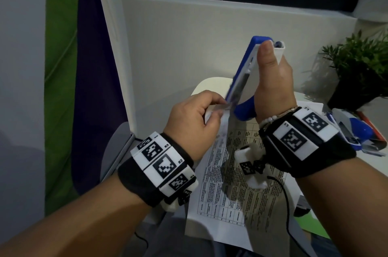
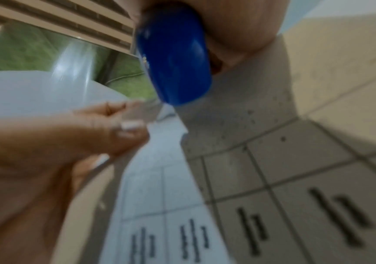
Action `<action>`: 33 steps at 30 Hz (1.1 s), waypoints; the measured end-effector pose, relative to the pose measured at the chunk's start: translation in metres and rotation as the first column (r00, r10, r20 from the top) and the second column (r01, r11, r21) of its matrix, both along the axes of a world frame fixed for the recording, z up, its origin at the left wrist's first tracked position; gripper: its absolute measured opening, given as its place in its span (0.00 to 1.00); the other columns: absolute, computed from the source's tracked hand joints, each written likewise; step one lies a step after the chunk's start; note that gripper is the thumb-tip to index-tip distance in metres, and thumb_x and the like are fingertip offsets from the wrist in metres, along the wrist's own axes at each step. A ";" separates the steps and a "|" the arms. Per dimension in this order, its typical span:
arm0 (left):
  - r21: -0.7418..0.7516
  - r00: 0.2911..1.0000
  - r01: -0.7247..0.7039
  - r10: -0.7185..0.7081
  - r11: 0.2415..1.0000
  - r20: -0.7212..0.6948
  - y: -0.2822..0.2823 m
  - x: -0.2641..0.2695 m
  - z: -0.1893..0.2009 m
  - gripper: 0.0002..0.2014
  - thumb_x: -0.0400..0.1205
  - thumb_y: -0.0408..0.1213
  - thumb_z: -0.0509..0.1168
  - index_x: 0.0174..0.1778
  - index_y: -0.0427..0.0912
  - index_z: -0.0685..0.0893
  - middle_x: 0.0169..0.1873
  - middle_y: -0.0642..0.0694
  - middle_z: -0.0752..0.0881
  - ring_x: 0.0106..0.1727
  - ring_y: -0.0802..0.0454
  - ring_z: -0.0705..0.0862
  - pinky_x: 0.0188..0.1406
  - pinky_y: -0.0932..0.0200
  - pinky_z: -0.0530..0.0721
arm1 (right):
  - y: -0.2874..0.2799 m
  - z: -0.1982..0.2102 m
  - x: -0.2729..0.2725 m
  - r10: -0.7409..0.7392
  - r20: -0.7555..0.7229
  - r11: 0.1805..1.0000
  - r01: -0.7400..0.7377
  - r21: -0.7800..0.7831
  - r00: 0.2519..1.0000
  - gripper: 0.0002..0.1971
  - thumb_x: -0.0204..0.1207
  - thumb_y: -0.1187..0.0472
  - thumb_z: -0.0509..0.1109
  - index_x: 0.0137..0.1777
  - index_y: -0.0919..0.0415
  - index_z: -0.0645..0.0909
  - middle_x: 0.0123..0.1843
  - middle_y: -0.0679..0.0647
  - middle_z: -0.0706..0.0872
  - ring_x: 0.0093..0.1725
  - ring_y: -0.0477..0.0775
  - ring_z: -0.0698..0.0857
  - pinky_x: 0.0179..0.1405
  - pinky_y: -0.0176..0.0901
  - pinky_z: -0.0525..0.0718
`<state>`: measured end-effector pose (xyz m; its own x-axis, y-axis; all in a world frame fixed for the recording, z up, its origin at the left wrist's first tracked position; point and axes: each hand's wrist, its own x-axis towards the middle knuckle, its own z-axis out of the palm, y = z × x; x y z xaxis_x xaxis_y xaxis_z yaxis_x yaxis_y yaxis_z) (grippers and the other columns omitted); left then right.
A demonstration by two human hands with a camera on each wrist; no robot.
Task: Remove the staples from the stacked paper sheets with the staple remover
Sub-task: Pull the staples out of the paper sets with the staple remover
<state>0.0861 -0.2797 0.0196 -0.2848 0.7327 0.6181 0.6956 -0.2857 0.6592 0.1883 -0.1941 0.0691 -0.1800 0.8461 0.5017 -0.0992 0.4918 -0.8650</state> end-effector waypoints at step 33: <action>-0.353 0.932 0.193 -0.284 0.916 -0.226 -0.010 -0.038 -0.088 0.18 0.64 0.62 0.70 0.43 0.56 0.88 0.63 0.66 0.74 0.72 0.61 0.67 0.70 0.61 0.64 | 0.030 -0.110 0.064 -0.396 0.115 0.829 0.409 -0.382 0.911 0.22 0.79 0.38 0.56 0.53 0.58 0.74 0.39 0.47 0.77 0.37 0.44 0.76 0.40 0.40 0.72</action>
<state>0.0478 -0.2897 -0.0683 0.0660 0.9278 0.3672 0.7953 -0.2712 0.5422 0.2524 -0.1638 -0.0413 0.2102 0.9707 0.1163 0.0618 0.1055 -0.9925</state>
